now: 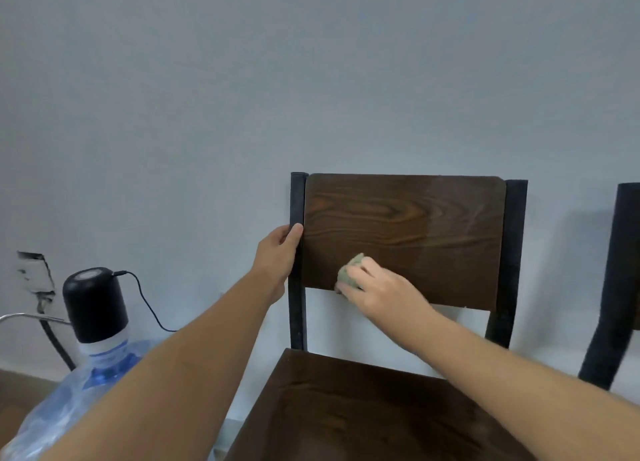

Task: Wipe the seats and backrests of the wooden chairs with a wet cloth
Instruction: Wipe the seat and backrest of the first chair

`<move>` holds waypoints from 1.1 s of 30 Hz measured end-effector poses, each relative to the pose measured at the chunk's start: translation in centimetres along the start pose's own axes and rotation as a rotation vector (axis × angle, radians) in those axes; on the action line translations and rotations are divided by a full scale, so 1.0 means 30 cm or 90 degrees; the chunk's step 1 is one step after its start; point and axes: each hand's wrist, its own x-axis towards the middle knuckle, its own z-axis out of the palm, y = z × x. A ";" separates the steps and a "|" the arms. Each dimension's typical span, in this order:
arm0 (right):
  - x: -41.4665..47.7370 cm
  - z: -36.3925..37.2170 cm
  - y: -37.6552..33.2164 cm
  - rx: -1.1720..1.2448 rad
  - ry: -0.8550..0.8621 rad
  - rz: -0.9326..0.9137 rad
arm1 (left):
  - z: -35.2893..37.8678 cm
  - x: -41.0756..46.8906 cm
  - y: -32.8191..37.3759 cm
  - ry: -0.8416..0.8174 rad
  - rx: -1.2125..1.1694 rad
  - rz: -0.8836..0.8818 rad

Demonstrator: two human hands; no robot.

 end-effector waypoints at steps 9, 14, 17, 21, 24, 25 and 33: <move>0.229 0.082 -0.032 0.030 0.060 0.088 | -0.026 0.012 -0.005 -0.013 0.011 0.021; 0.160 0.007 0.061 0.059 0.020 0.167 | -0.039 0.007 0.014 -0.047 0.034 0.006; 0.406 -0.014 0.101 0.074 0.092 0.301 | -0.056 0.014 0.018 -0.033 0.031 0.005; 0.286 0.058 -0.069 0.020 0.000 0.079 | -0.067 0.023 -0.004 -0.046 0.009 0.017; -0.051 -0.009 0.006 0.047 -0.063 0.030 | -0.057 0.028 -0.013 -0.049 0.015 0.020; -0.124 -0.044 0.089 0.038 -0.056 0.055 | -0.053 0.028 -0.013 -0.052 0.015 0.022; -0.049 -0.061 0.249 0.063 0.079 0.205 | -0.065 0.038 -0.017 -0.046 0.010 0.034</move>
